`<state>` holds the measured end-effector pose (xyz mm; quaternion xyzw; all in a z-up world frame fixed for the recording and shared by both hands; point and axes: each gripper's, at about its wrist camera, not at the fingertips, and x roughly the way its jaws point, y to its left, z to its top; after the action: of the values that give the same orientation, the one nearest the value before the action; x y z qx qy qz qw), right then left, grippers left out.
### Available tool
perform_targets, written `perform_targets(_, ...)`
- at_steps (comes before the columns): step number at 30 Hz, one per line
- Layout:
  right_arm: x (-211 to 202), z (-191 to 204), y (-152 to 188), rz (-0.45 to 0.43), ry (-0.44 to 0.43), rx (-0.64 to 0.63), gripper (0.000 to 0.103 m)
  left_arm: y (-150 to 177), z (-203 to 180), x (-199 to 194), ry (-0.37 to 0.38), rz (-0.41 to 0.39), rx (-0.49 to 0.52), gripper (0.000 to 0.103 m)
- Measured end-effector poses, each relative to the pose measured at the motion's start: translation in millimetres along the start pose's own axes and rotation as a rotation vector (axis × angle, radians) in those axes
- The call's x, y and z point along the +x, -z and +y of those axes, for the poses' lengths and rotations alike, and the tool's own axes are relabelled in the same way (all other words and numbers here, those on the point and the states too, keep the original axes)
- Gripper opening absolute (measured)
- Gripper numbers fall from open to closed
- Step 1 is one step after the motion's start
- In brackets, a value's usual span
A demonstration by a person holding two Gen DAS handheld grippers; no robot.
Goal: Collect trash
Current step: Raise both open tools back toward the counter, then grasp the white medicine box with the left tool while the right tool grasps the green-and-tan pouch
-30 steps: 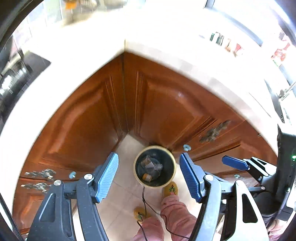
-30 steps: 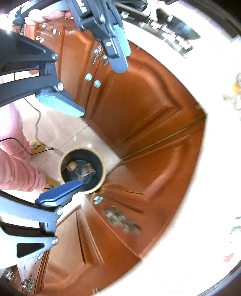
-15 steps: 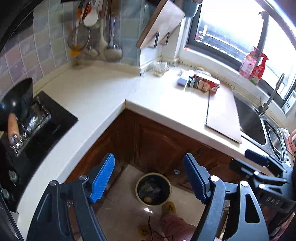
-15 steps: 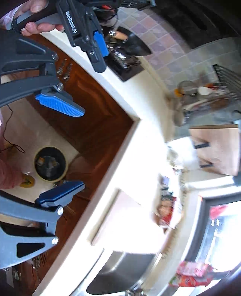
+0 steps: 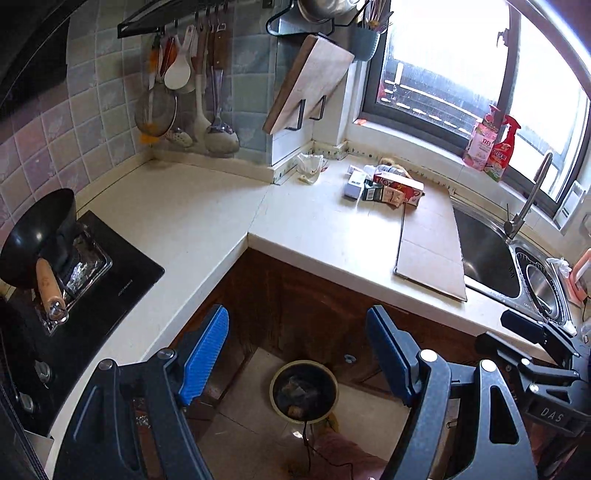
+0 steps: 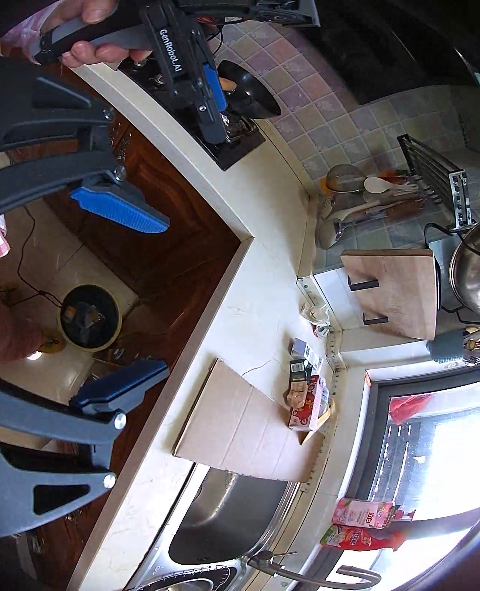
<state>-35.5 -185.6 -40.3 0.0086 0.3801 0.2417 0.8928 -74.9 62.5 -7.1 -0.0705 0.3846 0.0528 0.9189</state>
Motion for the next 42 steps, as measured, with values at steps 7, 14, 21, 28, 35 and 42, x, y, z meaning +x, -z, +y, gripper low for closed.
perform_targets(7, -17.1, 5.1, -19.7, -0.057, 0.008, -0.027, 0.072, -30.1, -14.0, -24.3, 0.026, -0.068, 0.040, 0.085)
perform_targets(14, -33.2, -3.5, -56.4, -0.109, 0.078, -0.060, 0.072, -67.4, -34.2, -42.6, 0.055, -0.140, 0.124, 0.090)
perform_targets(21, -28.7, -38.5, -94.7, -0.105, 0.064, -0.033, 0.072, -102.6, -66.4, -20.7, 0.056, -0.128, 0.275, 0.091)
perform_targets(28, -0.9, -85.0, -145.1, -0.080, 0.095, -0.101, 0.072, -141.5, -91.9, 43.0, 0.083, -0.055, 0.359, 0.091)
perform_targets(35, 66.9, -141.9, -194.7, 0.001, 0.098, -0.145, 0.072, -195.0, -122.8, 143.9, 0.135, 0.025, 0.339, 0.091)
perform_targets(42, 167.6, -191.1, -223.6, 0.091, -0.004, -0.149, 0.069, -232.6, -146.5, 278.9, 0.105, 0.138, 0.308, 0.085)
